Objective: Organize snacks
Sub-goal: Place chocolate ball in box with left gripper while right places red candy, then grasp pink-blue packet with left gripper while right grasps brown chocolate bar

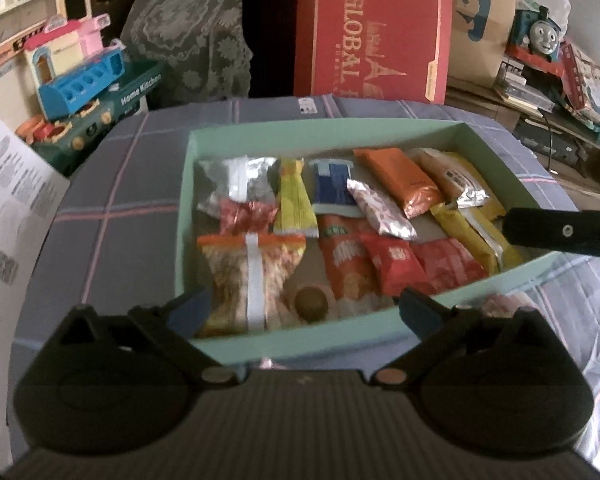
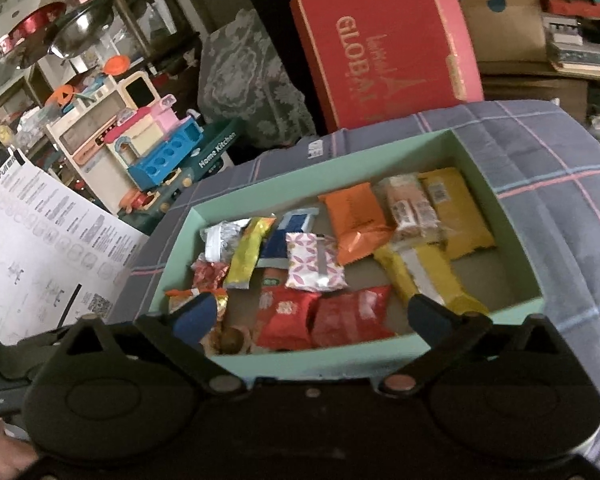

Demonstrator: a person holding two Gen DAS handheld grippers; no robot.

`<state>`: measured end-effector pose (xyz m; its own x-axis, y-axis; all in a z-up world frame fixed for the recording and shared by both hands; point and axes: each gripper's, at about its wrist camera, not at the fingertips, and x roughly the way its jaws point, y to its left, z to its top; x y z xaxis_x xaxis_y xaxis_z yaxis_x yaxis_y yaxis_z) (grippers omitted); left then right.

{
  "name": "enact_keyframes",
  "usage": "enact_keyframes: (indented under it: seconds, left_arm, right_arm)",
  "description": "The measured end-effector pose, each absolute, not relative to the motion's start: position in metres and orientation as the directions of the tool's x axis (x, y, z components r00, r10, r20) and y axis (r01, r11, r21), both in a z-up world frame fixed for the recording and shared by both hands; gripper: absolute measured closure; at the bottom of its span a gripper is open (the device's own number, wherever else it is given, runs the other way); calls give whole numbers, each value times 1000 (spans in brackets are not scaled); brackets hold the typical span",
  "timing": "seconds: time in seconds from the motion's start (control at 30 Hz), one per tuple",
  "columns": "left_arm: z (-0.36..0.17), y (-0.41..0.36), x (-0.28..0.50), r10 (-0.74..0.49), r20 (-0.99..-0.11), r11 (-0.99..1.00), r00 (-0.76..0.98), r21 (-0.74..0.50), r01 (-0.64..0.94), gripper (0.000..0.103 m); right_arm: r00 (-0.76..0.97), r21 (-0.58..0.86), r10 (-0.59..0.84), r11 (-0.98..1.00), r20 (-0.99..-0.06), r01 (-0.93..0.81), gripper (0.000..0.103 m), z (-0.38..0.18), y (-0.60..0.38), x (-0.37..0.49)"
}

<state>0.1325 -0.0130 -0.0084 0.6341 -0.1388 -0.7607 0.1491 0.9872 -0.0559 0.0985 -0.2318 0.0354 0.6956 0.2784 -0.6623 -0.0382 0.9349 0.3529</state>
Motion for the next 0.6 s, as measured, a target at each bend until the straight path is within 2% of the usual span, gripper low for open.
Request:
enact_keyframes:
  seconds: [0.37, 0.6]
  left_arm:
    - [-31, -5, 95, -107, -805, 993, 584, -57, 104, 0]
    - [-55, 3, 93, -50, -844, 998, 533, -64, -8, 0]
  right_arm:
    - [662, 334, 242, 943, -710, 13, 0, 15, -250, 56]
    - [614, 326, 228, 944, -756, 50, 0, -6, -250, 43]
